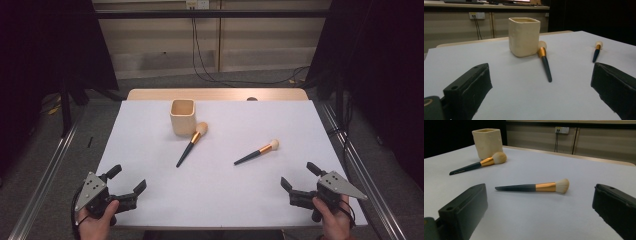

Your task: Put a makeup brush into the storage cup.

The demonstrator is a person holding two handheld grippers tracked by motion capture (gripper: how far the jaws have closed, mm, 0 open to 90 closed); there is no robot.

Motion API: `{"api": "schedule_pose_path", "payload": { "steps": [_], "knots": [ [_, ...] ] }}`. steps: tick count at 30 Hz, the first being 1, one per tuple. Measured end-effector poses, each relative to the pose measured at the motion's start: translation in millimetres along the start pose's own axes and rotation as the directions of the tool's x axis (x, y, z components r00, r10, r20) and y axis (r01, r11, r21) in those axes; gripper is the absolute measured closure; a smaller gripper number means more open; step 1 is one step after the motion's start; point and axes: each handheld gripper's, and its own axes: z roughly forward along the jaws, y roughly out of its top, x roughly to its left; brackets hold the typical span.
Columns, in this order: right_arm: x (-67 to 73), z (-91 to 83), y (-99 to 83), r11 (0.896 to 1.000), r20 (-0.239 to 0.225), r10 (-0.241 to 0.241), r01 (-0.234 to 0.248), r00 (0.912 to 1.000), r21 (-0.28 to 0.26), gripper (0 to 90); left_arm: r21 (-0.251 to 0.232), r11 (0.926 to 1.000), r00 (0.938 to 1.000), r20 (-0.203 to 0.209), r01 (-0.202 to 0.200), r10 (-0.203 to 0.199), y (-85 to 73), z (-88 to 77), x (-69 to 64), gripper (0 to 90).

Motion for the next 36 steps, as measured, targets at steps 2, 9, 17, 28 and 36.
{"api": "schedule_pose_path", "payload": {
  "steps": [2,9,17,28,36],
  "knots": [
    [-0.5,0.5,-0.5,1.0,0.0,-0.003,0.003,1.0,0.003,0.0,0.002,1.0,1.0,0.0,-0.001,0.001,0.0,0.3,-0.1,2.7],
    [0.5,1.5,-1.2,1.0,-0.007,-0.003,0.003,1.0,0.008,0.0,0.023,0.9997,1.0,0.001,-0.006,0.006,0.2,4.4,-1.5,2.7],
    [2.0,2.4,-0.3,1.0,-0.016,-0.003,0.003,0.9999,0.004,0.0,0.036,0.9992,0.9997,0.018,-0.017,0.016,1.2,7.8,-5.0,2.7],
    [2.2,3.5,-0.8,1.0,-0.019,-0.004,0.004,0.9998,0.008,0.0,0.046,0.9983,0.9986,0.042,-0.035,0.034,10.6,24.2,-8.9,2.7],
    [2.3,1.6,-1.3,1.0,-0.014,-0.007,0.007,0.9999,0.01,0.0,0.047,0.9984,0.9974,0.066,-0.033,0.03,20.9,47.6,-10.7,2.8]
  ]
}}
